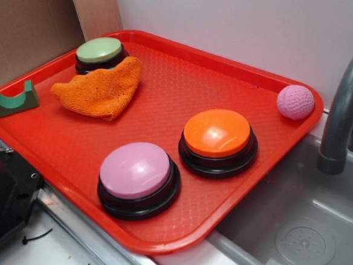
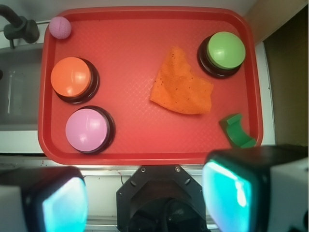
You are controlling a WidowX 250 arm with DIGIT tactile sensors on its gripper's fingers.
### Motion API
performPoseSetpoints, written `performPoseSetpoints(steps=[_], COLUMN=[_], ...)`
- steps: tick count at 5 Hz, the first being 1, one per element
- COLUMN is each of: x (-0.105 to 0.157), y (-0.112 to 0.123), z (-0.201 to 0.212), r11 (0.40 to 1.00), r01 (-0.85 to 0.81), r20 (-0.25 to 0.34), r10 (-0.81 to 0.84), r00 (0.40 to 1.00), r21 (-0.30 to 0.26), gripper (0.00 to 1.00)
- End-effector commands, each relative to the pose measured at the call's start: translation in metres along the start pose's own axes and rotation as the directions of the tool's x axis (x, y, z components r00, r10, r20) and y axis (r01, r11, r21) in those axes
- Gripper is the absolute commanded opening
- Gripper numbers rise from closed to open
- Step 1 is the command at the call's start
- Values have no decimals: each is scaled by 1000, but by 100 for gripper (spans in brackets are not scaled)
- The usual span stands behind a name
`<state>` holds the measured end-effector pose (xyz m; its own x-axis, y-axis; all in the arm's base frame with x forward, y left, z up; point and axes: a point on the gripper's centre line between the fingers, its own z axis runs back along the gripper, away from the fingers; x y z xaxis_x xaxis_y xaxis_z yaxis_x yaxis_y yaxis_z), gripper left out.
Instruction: Push the pink button.
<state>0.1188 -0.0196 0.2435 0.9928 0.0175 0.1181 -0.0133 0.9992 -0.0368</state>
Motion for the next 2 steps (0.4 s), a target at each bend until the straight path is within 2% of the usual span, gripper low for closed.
performPoseSetpoints(steps=[1,2], x=[0,39], y=[0,-49], z=[0,-57], r11=[1000,969], r01=[0,248], r20=[0,-35], r10=[0,-248], r00=[1000,968], r21=[0,-7], gripper=[100,100])
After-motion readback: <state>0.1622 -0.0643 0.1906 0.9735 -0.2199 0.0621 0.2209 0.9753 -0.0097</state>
